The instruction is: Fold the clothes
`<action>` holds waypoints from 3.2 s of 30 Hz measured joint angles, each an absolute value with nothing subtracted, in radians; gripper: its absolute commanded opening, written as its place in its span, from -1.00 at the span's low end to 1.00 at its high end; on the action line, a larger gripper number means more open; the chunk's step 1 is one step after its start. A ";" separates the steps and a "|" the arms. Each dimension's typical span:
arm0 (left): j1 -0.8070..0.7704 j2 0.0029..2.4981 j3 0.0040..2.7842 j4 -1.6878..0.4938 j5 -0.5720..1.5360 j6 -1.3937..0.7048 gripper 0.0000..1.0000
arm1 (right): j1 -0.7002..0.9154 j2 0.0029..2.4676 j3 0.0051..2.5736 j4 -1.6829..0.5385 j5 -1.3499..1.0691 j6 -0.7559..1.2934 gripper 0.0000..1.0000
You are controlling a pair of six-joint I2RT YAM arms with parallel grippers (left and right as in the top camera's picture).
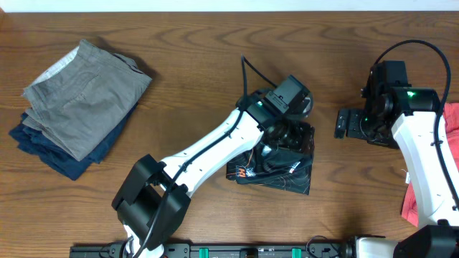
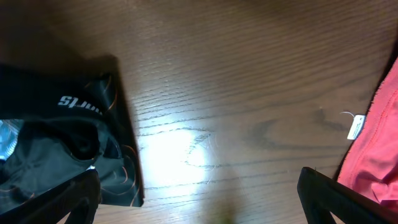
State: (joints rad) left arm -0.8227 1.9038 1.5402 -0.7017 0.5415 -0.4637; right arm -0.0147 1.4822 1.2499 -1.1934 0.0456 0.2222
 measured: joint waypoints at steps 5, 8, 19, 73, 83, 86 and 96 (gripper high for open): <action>-0.776 1.886 1.539 -0.832 0.537 -0.373 0.26 | -0.015 1.482 1.250 -1.184 -0.027 0.174 0.98; -0.696 1.834 1.539 -0.925 0.480 -0.338 0.26 | -0.009 1.482 1.249 -1.177 -0.133 0.104 0.96; -0.367 1.715 1.500 -1.013 0.306 -0.333 0.46 | 0.216 1.525 1.247 -1.099 -0.241 0.019 0.86; -0.530 1.738 1.090 -0.515 0.412 -0.343 0.63 | 0.286 1.600 1.172 -1.091 -0.209 0.179 0.39; -0.530 1.809 1.089 -0.488 0.410 -0.343 0.63 | 0.290 1.617 1.021 -0.952 -0.216 0.147 -0.69; -0.530 1.845 1.089 -0.487 0.408 -0.343 0.63 | 0.289 1.617 1.014 -0.984 -0.221 0.154 -0.98; -0.530 1.853 1.089 -0.477 0.408 -0.343 0.63 | 0.245 1.617 1.006 -1.176 -0.039 0.404 -0.82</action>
State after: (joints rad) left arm -0.5304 1.8530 1.0885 -0.4770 0.4080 -0.3431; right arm 0.2447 1.6165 1.0061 -1.1763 -0.0395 0.4042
